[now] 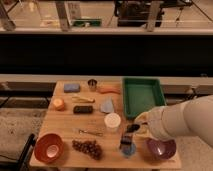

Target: Place brush in plastic cup

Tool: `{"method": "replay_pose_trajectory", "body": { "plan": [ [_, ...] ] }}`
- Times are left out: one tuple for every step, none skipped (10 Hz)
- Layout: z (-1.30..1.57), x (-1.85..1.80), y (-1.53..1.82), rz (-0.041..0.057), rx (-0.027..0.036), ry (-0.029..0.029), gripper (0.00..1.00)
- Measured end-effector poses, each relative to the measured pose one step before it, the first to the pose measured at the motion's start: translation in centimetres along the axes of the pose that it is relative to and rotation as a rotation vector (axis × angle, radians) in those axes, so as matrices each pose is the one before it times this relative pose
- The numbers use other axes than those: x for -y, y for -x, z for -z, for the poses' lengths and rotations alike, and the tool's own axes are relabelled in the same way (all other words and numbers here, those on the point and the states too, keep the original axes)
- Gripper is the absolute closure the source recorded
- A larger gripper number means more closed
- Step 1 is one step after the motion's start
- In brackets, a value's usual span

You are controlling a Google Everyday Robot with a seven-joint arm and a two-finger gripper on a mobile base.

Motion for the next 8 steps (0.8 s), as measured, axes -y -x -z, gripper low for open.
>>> {"method": "replay_pose_trajectory", "body": {
  "plan": [
    [0.007, -0.116, -0.211, -0.00323, 0.00129, 0.00178, 1.00],
    [-0.040, -0.138, -0.266, -0.00349, 0.00035, 0.00293, 1.00],
    [-0.022, -0.031, -0.103, -0.00083, -0.00082, 0.00247, 1.00],
    [-0.031, 0.013, -0.217, -0.00174, -0.00249, 0.00111, 1.00],
    [-0.074, 0.052, -0.184, -0.00365, -0.00168, 0.00163, 1.00],
    [-0.053, 0.007, -0.217, -0.00491, -0.00072, 0.00035, 1.00],
    [-0.071, -0.026, -0.405, -0.00850, -0.00193, -0.00004, 1.00],
    [-0.087, -0.024, -0.116, -0.00205, -0.00036, 0.00038, 1.00]
  ]
}}
